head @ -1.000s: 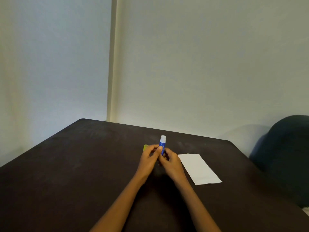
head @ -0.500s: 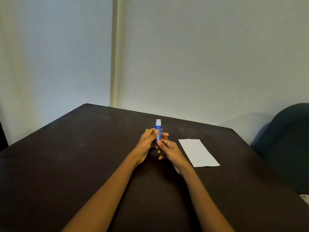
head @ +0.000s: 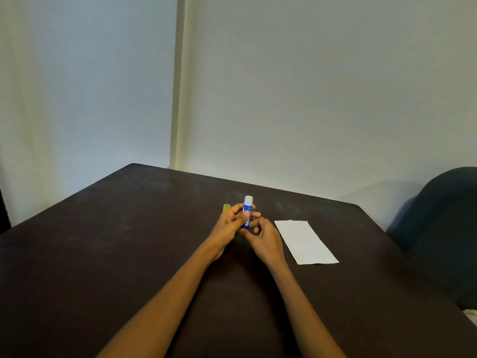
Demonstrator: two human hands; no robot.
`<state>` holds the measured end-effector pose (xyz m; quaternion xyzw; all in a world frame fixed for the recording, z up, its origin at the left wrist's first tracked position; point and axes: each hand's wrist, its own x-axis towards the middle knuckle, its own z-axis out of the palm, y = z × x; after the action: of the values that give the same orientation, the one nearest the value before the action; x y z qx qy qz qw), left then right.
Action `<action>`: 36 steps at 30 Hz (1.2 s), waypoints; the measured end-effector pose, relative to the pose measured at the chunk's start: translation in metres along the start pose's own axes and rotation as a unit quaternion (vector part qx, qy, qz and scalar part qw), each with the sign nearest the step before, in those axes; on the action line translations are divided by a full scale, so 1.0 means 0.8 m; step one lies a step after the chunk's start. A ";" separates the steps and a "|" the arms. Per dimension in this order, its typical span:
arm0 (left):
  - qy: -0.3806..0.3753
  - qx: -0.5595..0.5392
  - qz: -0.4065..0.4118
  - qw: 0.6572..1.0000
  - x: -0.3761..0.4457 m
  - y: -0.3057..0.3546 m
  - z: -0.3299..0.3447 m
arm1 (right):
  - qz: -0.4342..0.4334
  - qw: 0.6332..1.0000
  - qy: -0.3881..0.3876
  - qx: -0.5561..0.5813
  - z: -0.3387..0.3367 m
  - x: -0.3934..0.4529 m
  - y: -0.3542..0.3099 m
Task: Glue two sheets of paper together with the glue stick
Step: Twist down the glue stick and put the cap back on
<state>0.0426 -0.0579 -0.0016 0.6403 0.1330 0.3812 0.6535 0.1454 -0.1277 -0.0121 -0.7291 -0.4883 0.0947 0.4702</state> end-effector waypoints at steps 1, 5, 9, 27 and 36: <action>-0.002 0.003 0.001 1.000 -0.001 0.000 0.001 | 0.002 1.000 0.006 0.003 0.002 -0.001 0.001; 0.015 -0.010 -0.002 1.000 0.000 0.003 -0.002 | -0.025 0.989 -0.108 0.096 0.000 -0.004 0.000; 0.009 -0.002 -0.002 1.000 0.000 0.003 0.000 | -0.016 0.999 -0.044 -0.013 -0.004 -0.001 0.000; 0.012 -0.015 -0.018 1.000 0.002 0.004 0.002 | -0.067 0.990 0.058 -0.114 -0.002 -0.006 0.000; 0.038 -0.005 -0.001 0.999 0.002 0.001 -0.002 | -0.032 0.998 -0.039 0.027 -0.007 0.000 0.001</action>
<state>0.0424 -0.0562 -0.0005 0.6222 0.1562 0.4050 0.6515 0.1492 -0.1308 -0.0097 -0.6959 -0.5266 0.1209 0.4731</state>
